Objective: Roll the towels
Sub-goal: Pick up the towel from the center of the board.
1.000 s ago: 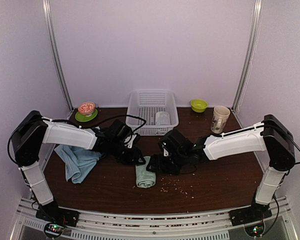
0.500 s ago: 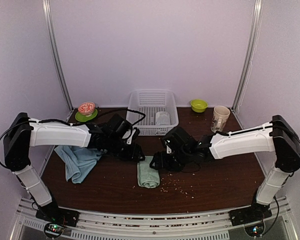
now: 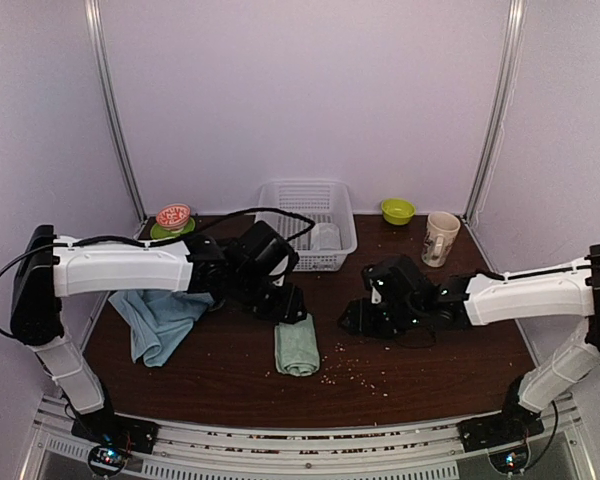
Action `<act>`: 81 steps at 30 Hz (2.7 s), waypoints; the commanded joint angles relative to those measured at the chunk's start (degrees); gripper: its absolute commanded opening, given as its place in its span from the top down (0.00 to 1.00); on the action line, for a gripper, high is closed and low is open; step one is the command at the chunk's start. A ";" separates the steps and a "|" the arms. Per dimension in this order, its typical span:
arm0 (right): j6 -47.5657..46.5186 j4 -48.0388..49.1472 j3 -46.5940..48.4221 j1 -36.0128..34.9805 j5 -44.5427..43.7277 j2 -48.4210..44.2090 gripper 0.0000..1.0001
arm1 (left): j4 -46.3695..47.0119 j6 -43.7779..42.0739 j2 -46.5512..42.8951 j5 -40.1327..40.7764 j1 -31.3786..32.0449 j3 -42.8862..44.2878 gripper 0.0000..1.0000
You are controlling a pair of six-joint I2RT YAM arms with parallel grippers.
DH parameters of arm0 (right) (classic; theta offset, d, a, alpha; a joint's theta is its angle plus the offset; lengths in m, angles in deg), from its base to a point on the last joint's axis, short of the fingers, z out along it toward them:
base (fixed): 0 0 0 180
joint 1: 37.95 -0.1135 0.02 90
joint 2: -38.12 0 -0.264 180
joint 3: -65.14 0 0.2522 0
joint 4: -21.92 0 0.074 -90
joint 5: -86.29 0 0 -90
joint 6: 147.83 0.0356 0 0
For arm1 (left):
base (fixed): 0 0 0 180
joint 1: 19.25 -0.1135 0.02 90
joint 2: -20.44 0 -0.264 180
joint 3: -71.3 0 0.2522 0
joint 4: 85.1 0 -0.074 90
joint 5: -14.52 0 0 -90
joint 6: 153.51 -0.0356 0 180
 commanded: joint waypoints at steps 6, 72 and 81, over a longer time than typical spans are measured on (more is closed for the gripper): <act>-0.23 0.02 -11.63 5.40 -5.33 -15.88 0.46 | -7.31 3.07 11.75 5.33 4.83 11.60 0.47; -4.01 1.96 -21.02 12.10 3.32 -27.93 0.43 | -7.20 14.24 22.86 1.08 2.12 6.56 0.48; -4.84 -0.03 -19.93 12.86 3.39 -28.68 0.43 | -12.27 12.32 16.48 5.91 0.85 10.61 1.00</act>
